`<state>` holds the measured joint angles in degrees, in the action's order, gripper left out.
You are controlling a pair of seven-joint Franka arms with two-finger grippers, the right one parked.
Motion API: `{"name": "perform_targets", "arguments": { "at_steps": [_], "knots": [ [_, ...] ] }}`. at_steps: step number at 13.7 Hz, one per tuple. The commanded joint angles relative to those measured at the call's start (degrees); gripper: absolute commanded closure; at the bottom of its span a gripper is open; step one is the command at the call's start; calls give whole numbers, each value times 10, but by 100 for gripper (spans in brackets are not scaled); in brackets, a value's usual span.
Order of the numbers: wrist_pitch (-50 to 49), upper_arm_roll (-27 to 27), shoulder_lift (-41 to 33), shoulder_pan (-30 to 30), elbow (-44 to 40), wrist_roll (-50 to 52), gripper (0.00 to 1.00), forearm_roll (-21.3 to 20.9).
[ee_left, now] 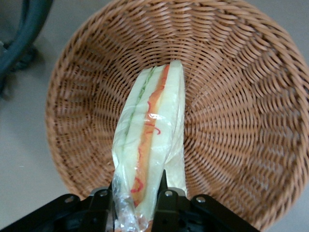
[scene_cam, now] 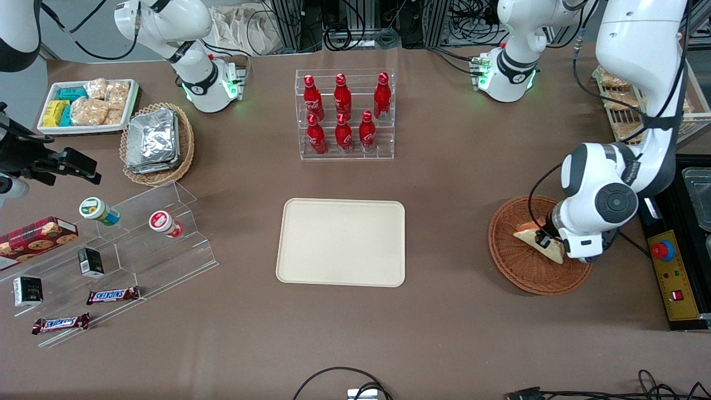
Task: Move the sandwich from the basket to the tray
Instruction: 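Lift the sandwich out of the basket and carry it over the cream tray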
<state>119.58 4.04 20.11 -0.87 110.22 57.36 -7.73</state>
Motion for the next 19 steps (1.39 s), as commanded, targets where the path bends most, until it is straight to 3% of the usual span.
{"name": "perform_targets", "arguments": {
  "at_steps": [1, 4, 7, 11, 14, 15, 17, 19],
  "knots": [
    [-114, 0, -24, -11, -85, -101, 100, -3],
    [-223, 30, -24, -17, -208, -311, 100, 2],
    [-277, 78, -25, -36, -279, -437, 100, -2],
    [-277, 167, -13, -62, -310, -439, 100, -4],
    [-243, 172, 33, -112, -322, -365, 100, -4],
    [-234, 172, 54, -133, -322, -323, 93, -8],
    [-188, 172, 98, -161, -319, -290, 92, -71],
    [-154, 172, 137, -179, -318, -250, 92, -87]
  ]
}}
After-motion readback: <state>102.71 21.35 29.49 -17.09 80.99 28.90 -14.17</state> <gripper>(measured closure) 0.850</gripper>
